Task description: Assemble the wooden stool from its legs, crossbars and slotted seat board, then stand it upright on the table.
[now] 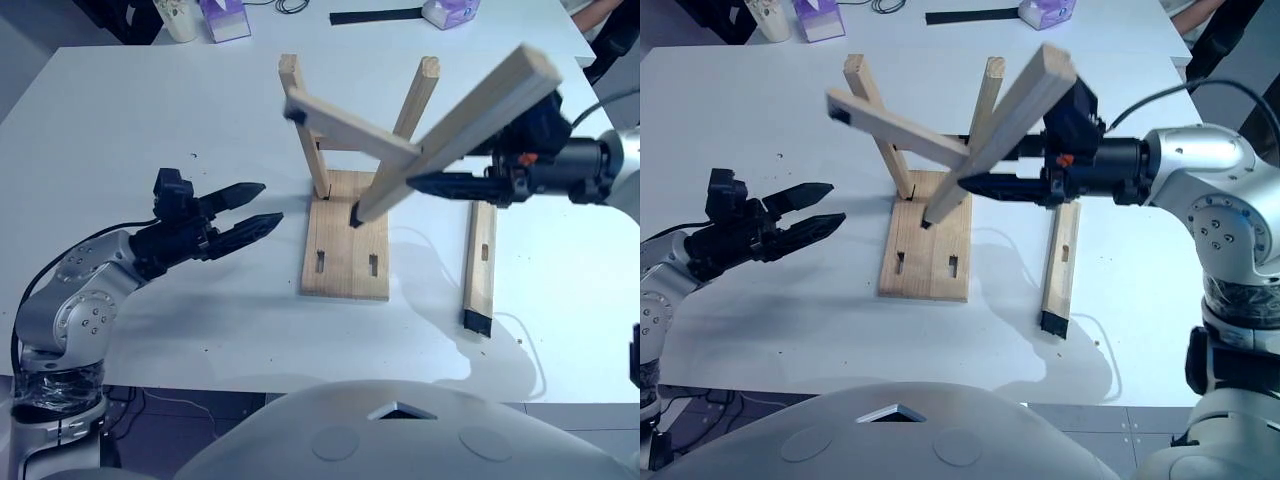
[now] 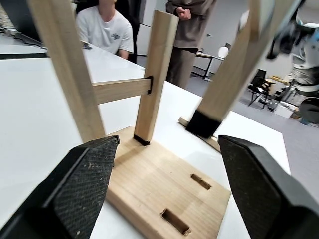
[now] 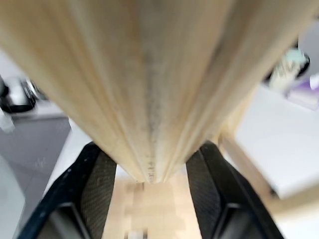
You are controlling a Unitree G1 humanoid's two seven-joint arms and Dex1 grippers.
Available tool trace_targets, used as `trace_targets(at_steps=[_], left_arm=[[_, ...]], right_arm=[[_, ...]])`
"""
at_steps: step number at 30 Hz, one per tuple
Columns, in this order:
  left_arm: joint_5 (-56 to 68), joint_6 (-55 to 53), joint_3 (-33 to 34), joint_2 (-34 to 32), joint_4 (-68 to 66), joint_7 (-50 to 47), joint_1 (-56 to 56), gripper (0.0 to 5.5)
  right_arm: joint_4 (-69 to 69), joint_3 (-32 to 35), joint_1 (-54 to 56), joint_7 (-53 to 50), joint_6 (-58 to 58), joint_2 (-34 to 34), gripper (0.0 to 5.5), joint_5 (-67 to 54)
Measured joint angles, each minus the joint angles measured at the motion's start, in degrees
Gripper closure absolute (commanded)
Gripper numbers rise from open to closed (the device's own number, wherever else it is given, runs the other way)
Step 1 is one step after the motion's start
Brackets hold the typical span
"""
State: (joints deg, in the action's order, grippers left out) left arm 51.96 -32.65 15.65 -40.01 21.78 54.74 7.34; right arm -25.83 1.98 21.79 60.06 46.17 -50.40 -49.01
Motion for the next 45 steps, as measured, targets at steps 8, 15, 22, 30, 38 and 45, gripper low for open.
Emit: trace_targets(at_steps=[8,15,22,30,38,45], left_arm=[[-2.49,1.93,-0.26,0.98,-1.49,-0.01,0.77,1.83],[-3.59,2.04,-1.00,1.40,-2.21,0.11,-0.08,1.83],[-3.58,1.89,-1.29,1.38,-2.22,0.31,-0.90,1.83],[-3.59,1.94,-1.03,1.54,-2.16,0.05,0.22,1.83],[-3.60,2.12,-0.86,2.15,-1.96,0.01,0.22,1.83],[-3.65,2.18,-0.86,2.35,-1.95,-0.12,0.13,1.83]], right_arm=[[-0.29,-6.41,-7.35,5.46,-10.26,-1.55,3.48,11.69],[-0.56,-8.88,-8.94,5.60,-14.01,0.40,3.48,14.82],[-1.49,-8.94,-10.09,5.43,-15.21,0.61,3.48,15.45],[-2.14,-8.55,-11.61,6.35,-16.72,-0.72,3.48,15.46],[-1.08,-8.79,-12.30,7.13,-19.53,-1.28,3.48,15.78],[-0.35,-9.31,-12.35,7.39,-21.16,-1.60,3.48,16.22]])
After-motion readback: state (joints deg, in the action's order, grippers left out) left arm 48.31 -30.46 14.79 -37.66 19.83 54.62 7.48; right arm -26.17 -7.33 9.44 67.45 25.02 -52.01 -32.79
